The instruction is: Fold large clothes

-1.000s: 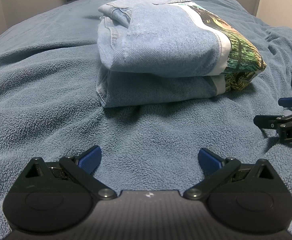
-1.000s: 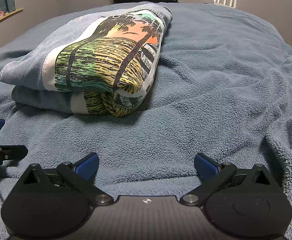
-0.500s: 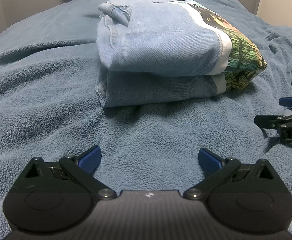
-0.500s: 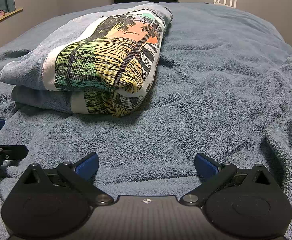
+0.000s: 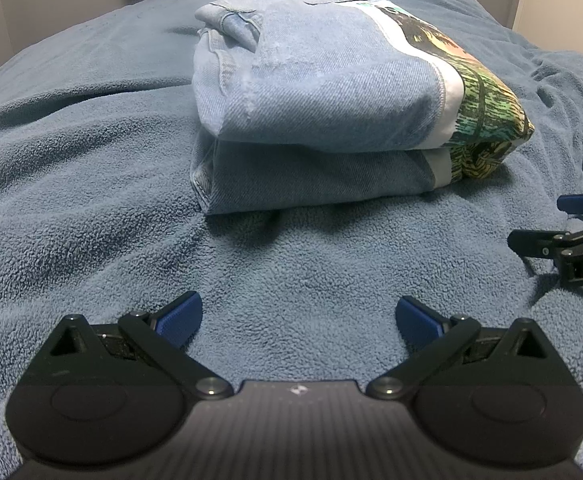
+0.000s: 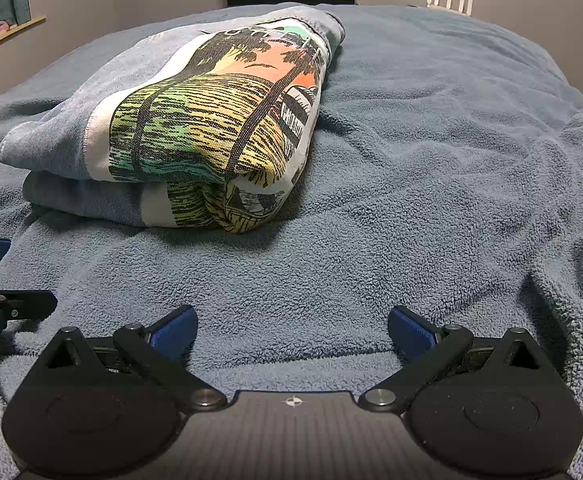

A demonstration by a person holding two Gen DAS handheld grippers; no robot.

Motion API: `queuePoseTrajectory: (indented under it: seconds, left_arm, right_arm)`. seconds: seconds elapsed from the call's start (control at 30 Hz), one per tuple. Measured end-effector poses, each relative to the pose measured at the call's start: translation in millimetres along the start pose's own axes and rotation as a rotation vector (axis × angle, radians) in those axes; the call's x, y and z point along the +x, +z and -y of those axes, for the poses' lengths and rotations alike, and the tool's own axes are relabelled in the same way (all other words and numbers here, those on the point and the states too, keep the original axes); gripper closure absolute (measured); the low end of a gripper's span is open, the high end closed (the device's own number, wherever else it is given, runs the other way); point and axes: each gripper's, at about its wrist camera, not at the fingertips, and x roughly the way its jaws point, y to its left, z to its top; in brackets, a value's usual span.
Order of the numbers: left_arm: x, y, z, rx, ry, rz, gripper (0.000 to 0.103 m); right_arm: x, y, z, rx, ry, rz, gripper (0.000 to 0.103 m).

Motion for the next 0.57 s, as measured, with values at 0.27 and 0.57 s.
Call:
queuePoseTrajectory:
  seconds: [0.27,0.57]
  left_arm:
    - [-0.1,0.0,0.0,0.000,0.000,0.000,0.000]
    - [-0.1,-0.1,0.0,0.008,0.004,-0.002,0.000]
  right_arm:
    - [-0.5,0.5,-0.1,0.000,0.000,-0.001,0.000]
    - [-0.6,0.6,-0.1,0.000,0.000,-0.001,0.000]
